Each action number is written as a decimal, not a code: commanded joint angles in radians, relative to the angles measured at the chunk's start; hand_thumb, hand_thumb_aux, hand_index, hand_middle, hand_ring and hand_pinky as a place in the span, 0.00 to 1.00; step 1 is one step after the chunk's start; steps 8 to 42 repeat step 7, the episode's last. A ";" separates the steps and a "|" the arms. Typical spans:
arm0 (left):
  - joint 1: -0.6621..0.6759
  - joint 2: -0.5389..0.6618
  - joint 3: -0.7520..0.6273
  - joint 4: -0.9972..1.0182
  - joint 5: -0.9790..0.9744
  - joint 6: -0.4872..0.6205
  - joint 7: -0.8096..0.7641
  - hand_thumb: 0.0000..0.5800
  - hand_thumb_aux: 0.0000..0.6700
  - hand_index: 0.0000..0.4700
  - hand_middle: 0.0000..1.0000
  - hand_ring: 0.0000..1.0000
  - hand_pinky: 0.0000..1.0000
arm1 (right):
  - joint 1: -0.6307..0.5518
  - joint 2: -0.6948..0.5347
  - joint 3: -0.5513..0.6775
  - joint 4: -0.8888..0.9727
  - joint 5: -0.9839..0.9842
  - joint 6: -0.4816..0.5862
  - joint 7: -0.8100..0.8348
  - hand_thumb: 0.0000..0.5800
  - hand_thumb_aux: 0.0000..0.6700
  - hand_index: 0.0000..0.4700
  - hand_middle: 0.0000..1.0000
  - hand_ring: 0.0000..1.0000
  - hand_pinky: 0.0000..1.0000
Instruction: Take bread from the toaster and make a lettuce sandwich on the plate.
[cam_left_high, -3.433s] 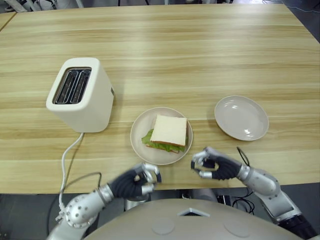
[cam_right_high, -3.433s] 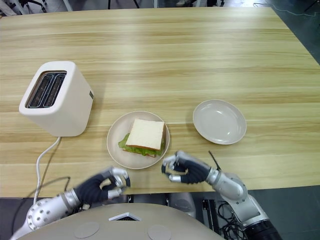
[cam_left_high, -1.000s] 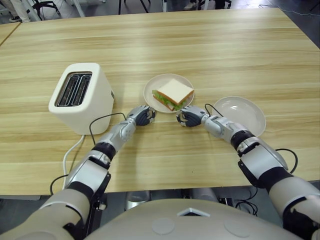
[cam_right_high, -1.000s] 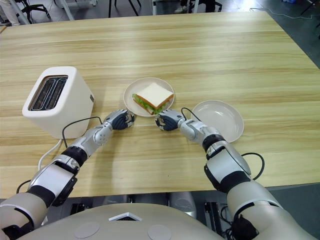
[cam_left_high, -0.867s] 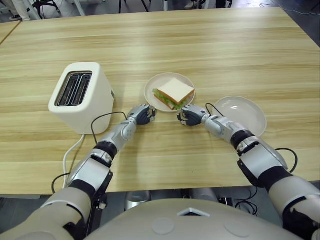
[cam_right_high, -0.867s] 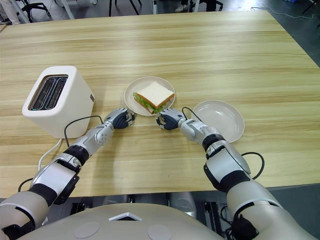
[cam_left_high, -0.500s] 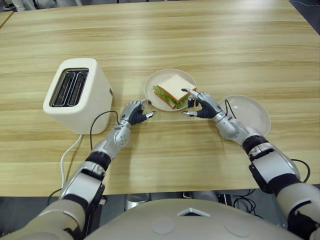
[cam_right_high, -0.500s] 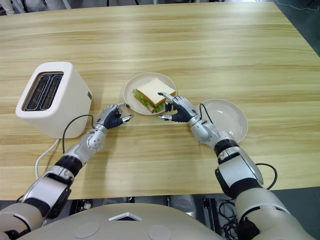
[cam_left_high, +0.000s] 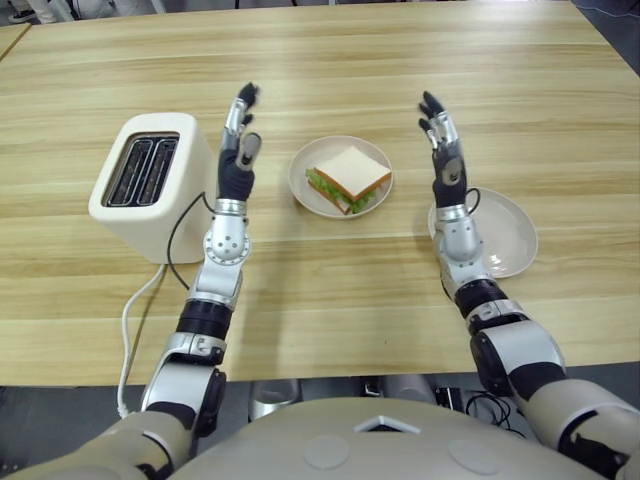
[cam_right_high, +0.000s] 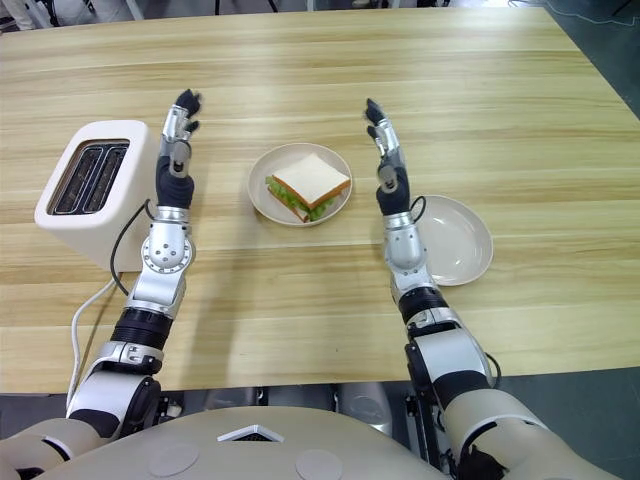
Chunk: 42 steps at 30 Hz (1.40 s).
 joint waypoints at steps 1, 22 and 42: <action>-0.006 -0.026 0.023 0.054 -0.032 -0.006 -0.031 0.00 0.00 0.00 0.00 0.00 0.00 | 0.013 0.040 -0.061 0.013 0.072 0.014 0.095 0.00 0.00 0.00 0.00 0.00 0.00; -0.005 -0.046 0.032 0.087 -0.035 -0.044 -0.053 0.00 0.00 0.00 0.00 0.00 0.00 | 0.027 0.081 -0.113 0.048 0.069 0.011 0.154 0.00 0.00 0.00 0.00 0.00 0.00; -0.005 -0.046 0.032 0.087 -0.035 -0.044 -0.053 0.00 0.00 0.00 0.00 0.00 0.00 | 0.027 0.081 -0.113 0.048 0.069 0.011 0.154 0.00 0.00 0.00 0.00 0.00 0.00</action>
